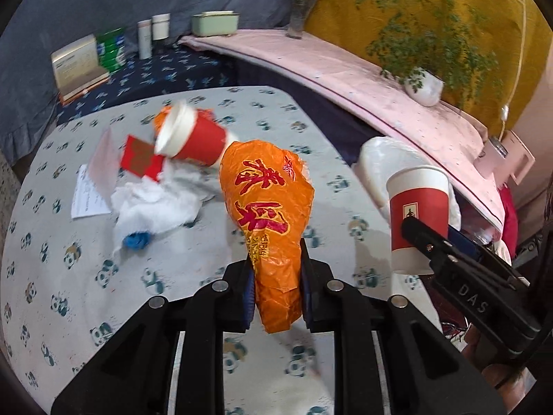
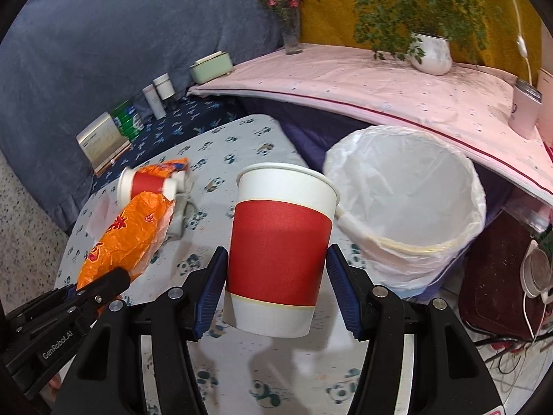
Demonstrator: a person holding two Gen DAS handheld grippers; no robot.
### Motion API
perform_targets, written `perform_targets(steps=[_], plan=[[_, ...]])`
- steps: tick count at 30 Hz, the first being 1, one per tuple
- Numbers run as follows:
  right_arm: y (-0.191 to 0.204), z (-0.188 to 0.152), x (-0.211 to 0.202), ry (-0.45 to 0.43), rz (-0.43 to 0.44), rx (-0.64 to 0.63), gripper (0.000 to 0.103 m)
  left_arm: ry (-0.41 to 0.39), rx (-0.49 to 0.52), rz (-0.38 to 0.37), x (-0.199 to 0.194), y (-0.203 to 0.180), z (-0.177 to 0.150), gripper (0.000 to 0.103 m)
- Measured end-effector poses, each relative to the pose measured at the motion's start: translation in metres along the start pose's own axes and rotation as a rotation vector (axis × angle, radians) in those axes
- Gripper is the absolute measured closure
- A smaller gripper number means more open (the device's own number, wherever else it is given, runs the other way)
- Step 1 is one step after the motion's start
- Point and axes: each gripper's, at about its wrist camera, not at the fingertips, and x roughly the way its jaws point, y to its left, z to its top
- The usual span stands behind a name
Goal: Collect trash
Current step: 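Carry the bag and cup over the white bin while both tools open to drop them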
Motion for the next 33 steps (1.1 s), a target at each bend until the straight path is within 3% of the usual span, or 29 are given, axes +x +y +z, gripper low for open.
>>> perform_targets(steps=[15,25,26,27,29,33], plan=[[-0.111,0.015,-0.016,-0.073,-0.138,0.176,0.046,0.026,0.179,-0.187,0.048,-0.120,0.027,0.083],[-0.162,0.026,-0.013,-0.097,-0.215,0.258,0.046,0.084,0.233,-0.268,0.104,-0.169,0.050,0.080],[-0.165,0.027,-0.012,-0.098,-0.218,0.263,0.046,0.079,0.233,-0.265,0.108,-0.170,0.052,0.078],[-0.168,0.028,-0.011,-0.098,-0.220,0.267,0.046,0.077,0.233,-0.267,0.112,-0.172,0.054,0.063],[-0.171,0.030,-0.007,-0.095,-0.222,0.273,0.046,0.081,0.214,-0.272,0.120,-0.173,0.058,0.042],[-0.173,0.034,0.001,-0.091,-0.224,0.270,0.046,0.050,0.197,-0.226,0.124,-0.169,0.065,0.032]])
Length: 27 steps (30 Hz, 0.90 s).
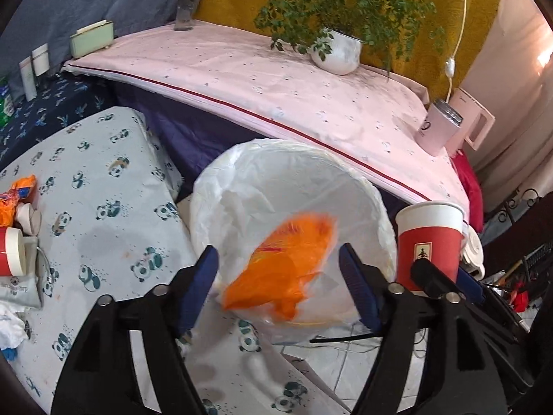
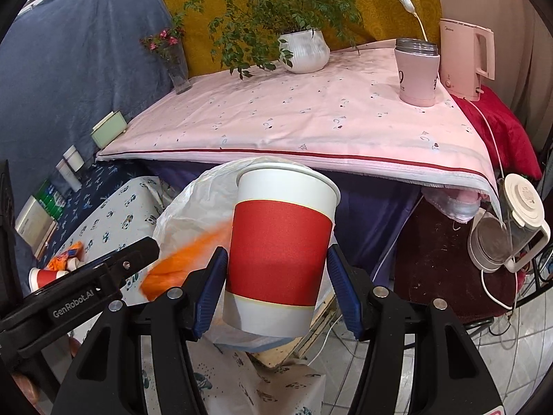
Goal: Collect trash
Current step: 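Carry the bag and cup over the white bin while both tools open to drop them, then grasp the white receipt with the left tool while the right tool grasps the lying red cup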
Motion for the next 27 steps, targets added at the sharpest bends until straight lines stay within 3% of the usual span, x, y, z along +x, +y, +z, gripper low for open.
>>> perform_targets(steps=[9,14,16,19,21,27], plan=[[0.020,0.013,0.019,-0.007,0.016,-0.034,0.045,-0.064,-0.028,0.113,-0.014,0.025,-0.001,0.027],[0.034,0.018,0.025,-0.015,0.027,-0.053,0.044,-0.071,-0.050,0.142,-0.017,0.038,-0.003,0.027],[0.038,0.020,0.026,-0.020,0.023,-0.057,0.036,-0.074,-0.060,0.156,-0.018,0.043,-0.004,0.027],[0.045,0.020,0.024,-0.032,0.024,-0.069,0.033,-0.075,-0.071,0.167,-0.020,0.048,-0.005,0.025],[0.050,0.021,0.023,-0.033,0.027,-0.077,0.032,-0.081,-0.081,0.179,-0.023,0.052,-0.006,0.018],[0.065,0.018,0.011,-0.039,0.050,-0.095,0.032,-0.098,-0.106,0.203,-0.037,0.065,-0.011,0.016]])
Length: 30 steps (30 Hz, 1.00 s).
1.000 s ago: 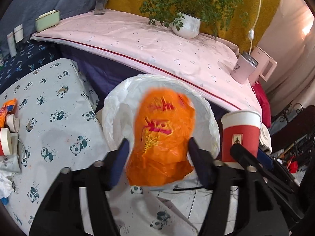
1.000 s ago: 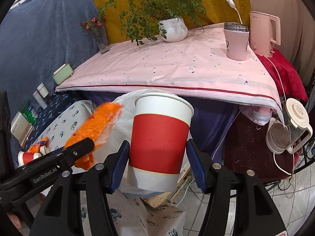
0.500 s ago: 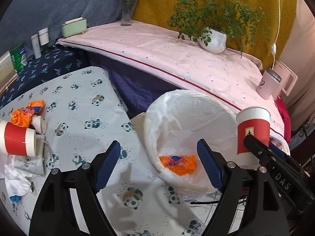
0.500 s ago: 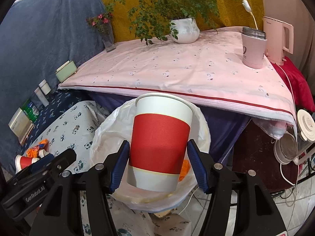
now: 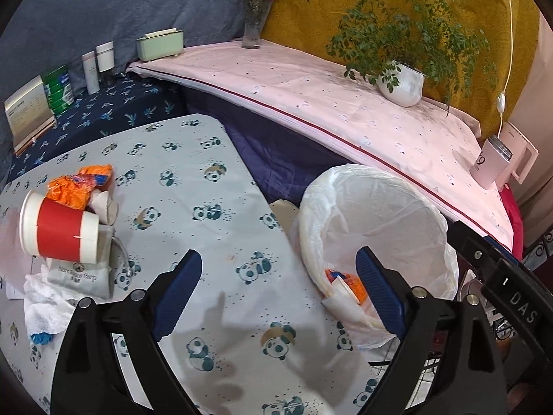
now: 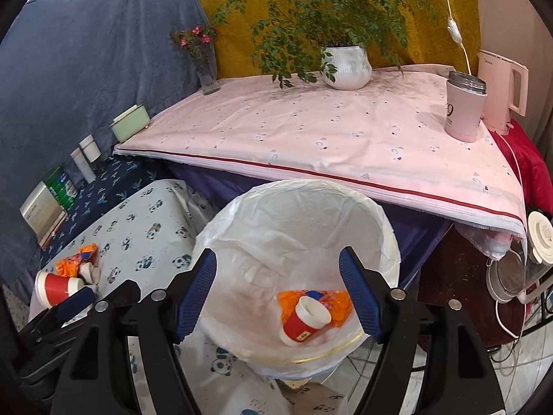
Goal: Collect trash
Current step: 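Grasp the white receipt with the left tool while the right tool grasps the lying red cup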
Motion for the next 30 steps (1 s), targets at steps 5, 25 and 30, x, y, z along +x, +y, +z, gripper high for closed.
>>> perform_targets(steps=[5,25,30], plan=[[0.021,-0.004,-0.013,-0.003,0.027,-0.027,0.032,-0.002,-0.047,0.019,-0.014,0.022,-0.007,0.016],[0.151,-0.047,-0.043,0.052,0.188,-0.205,0.032,-0.020,-0.322,0.204,-0.083,0.179,-0.056,0.012],[0.184,-0.060,-0.044,0.072,0.226,-0.251,0.032,-0.025,-0.387,0.249,-0.096,0.217,-0.066,0.012]])
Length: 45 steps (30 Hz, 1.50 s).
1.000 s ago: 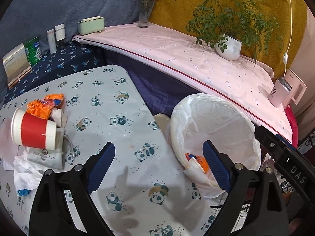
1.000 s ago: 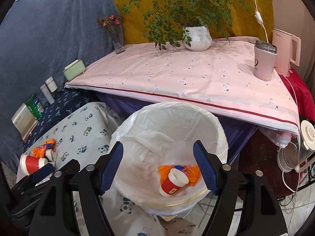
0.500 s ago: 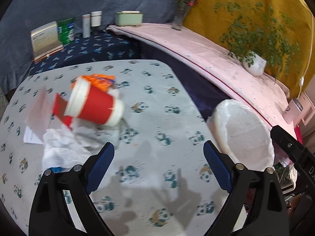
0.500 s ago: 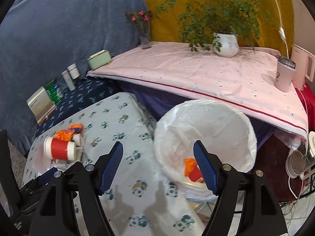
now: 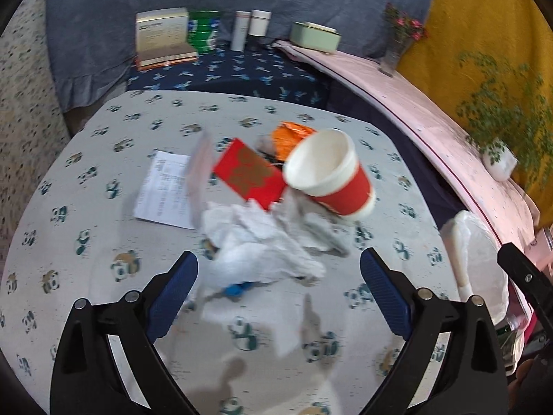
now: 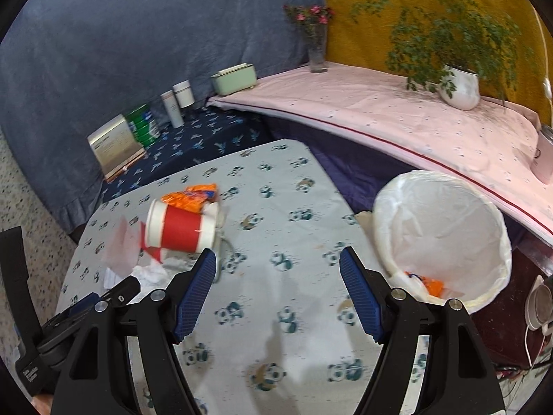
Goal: Collect trash
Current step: 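Grasp the white receipt with the left tool while the right tool grasps the lying red cup, then carry the receipt and cup over the bin while both tools open to drop them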
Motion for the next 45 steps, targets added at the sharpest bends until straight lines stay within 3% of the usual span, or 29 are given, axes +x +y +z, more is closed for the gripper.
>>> perform_targets(steps=[11,22,28,31,32,35,36,43,45], plan=[[0.061,0.003,0.031,0.049,0.073,-0.062,0.032,-0.018,-0.046,0.056,0.011,0.050,0.028,0.012],[0.101,0.024,0.070,0.057,0.102,-0.079,0.032,0.006,-0.035,0.067,0.047,0.061,0.055,0.017],[0.108,0.029,0.097,0.080,0.093,-0.068,0.032,0.044,-0.021,0.054,0.066,0.062,0.059,0.038],[0.109,0.027,0.107,0.093,0.079,-0.065,0.032,0.060,-0.004,0.059,0.073,0.060,0.058,0.058],[0.108,0.027,0.109,0.097,0.073,-0.064,0.033,0.065,0.000,0.057,0.075,0.059,0.058,0.069],[0.104,0.024,0.116,0.115,0.058,-0.060,0.042,0.078,0.004,0.048,0.076,0.059,0.057,0.094],[0.102,0.023,0.117,0.123,0.051,-0.059,0.048,0.076,0.007,0.049,0.075,0.058,0.056,0.097],[0.076,0.012,0.114,0.159,0.046,-0.026,0.092,0.012,0.027,0.033,0.049,0.046,0.056,0.101],[0.067,0.009,0.107,0.152,0.041,-0.011,0.097,-0.009,0.035,0.014,0.037,0.037,0.057,0.102]])
